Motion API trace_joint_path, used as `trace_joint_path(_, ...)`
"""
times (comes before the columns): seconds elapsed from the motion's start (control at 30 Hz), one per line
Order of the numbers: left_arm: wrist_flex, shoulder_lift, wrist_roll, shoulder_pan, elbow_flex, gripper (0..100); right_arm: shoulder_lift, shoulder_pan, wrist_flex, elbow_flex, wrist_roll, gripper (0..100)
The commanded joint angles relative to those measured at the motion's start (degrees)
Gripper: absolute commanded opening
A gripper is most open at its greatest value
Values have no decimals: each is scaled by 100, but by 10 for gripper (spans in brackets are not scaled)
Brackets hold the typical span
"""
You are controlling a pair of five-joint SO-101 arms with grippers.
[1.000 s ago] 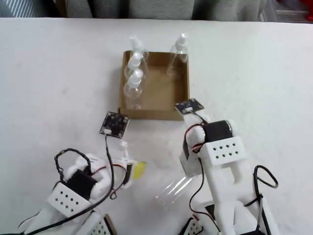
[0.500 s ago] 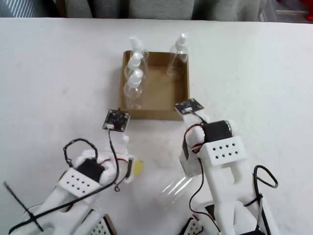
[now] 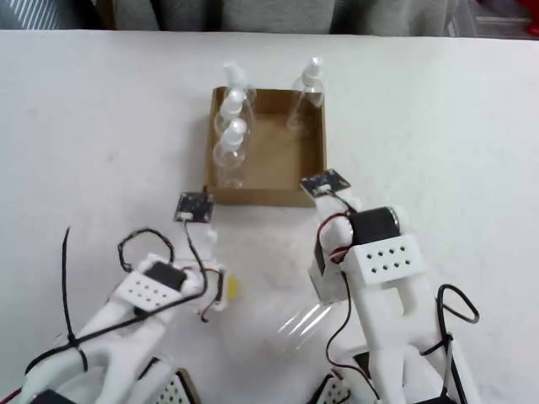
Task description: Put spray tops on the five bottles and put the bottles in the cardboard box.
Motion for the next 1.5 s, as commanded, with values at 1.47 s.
trace_joint_path(1.47, -738, 1015, 26, -3758, -1688, 56, -101, -2659, -1015, 1530, 5600, 15)
